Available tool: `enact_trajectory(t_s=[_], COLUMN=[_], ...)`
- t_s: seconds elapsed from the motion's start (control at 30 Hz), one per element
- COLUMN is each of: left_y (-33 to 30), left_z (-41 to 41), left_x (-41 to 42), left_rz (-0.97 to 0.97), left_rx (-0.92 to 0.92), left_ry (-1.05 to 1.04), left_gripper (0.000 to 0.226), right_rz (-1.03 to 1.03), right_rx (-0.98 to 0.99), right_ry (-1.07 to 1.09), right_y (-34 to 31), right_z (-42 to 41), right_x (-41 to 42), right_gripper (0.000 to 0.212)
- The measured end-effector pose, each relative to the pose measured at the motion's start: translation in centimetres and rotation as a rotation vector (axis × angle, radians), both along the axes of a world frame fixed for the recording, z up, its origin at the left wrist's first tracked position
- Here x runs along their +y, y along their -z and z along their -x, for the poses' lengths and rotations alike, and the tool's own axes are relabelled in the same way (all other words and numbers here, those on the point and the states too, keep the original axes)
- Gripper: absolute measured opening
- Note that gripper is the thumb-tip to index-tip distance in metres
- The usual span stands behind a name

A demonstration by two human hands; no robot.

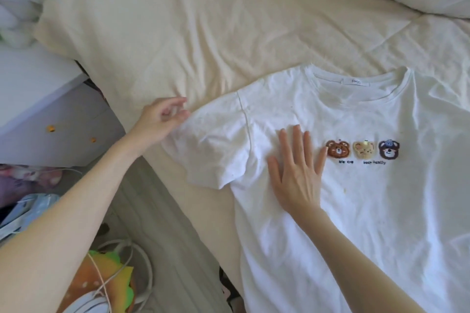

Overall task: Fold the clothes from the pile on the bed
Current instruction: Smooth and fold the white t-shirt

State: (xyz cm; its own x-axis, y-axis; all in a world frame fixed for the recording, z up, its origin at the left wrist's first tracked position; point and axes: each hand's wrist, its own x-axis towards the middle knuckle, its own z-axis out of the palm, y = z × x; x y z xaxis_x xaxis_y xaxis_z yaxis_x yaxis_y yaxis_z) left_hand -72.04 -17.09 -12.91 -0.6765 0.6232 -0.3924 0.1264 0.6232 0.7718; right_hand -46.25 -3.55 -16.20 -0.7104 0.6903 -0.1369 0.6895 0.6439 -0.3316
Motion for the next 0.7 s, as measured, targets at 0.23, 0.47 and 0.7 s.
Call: enact_trajectory(t_s=[0.23, 0.47, 0.7], left_y=[-0.1, -4.4, -7.0], left_z=[0.4, 3.7, 6.3], left_x=[-0.1, 0.7, -2.4], left_rz=[-0.047, 0.14, 0.051], left_rx=[-0.009, -0.172, -0.537], left_ry=[0.086, 0.189, 0.095], left_gripper=[0.013, 0.015, 0.029], right_rz=[-0.245, -0.527, -0.037], right_rx=[0.169, 0.321, 0.684], right_ry=[-0.393, -0.633, -0.286], right_y=[-1.1, -2.6, -5.8], right_z=[0.9, 5.6, 5.7], right_x=[-4.9, -4.9, -6.9], right_gripper=[0.076, 0.035, 0.026])
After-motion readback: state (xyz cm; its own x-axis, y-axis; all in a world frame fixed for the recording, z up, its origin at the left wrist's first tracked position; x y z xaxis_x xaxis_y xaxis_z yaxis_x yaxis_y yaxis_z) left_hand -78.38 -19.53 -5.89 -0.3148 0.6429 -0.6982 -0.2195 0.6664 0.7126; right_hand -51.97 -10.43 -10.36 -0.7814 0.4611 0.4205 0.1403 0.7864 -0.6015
